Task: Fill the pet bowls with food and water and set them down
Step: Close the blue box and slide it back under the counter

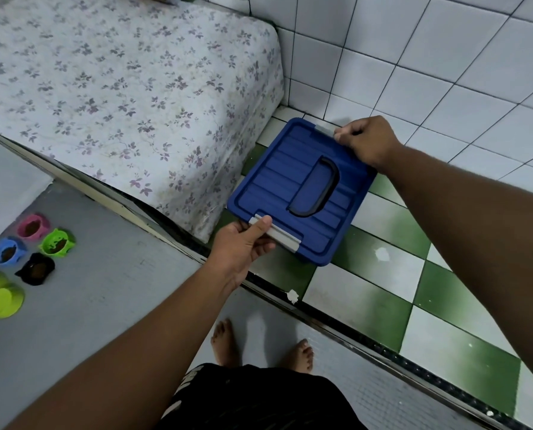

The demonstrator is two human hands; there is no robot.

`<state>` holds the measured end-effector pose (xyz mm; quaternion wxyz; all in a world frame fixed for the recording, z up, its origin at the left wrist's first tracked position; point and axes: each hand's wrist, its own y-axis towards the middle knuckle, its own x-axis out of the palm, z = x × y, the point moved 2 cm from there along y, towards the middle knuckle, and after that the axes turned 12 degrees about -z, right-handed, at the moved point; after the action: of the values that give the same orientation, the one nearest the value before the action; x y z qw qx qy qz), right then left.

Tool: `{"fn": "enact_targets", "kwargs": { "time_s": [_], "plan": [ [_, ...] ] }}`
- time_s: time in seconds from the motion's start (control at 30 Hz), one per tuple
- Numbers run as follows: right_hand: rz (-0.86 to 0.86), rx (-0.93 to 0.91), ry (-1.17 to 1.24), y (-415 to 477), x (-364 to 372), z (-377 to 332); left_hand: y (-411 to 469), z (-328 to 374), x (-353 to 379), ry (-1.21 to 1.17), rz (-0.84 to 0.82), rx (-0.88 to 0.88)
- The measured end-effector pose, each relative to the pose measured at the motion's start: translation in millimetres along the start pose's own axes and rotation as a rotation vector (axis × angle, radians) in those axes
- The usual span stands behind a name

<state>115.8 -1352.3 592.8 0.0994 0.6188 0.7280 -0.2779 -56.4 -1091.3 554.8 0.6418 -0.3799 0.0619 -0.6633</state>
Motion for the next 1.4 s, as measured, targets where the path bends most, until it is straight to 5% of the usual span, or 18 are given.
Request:
{"fn": "enact_targets", "kwargs": {
  "time_s": [1.03,1.4],
  "plan": [
    [0.073,0.211,0.231,-58.6,-4.2,24.0,30.5,22.8,-25.1,0.084,0.167,0.148],
    [0.165,0.239,0.287,-95.0,2.0,30.3,40.8,31.4,-25.9,0.055,0.067,0.17]
  ]
}}
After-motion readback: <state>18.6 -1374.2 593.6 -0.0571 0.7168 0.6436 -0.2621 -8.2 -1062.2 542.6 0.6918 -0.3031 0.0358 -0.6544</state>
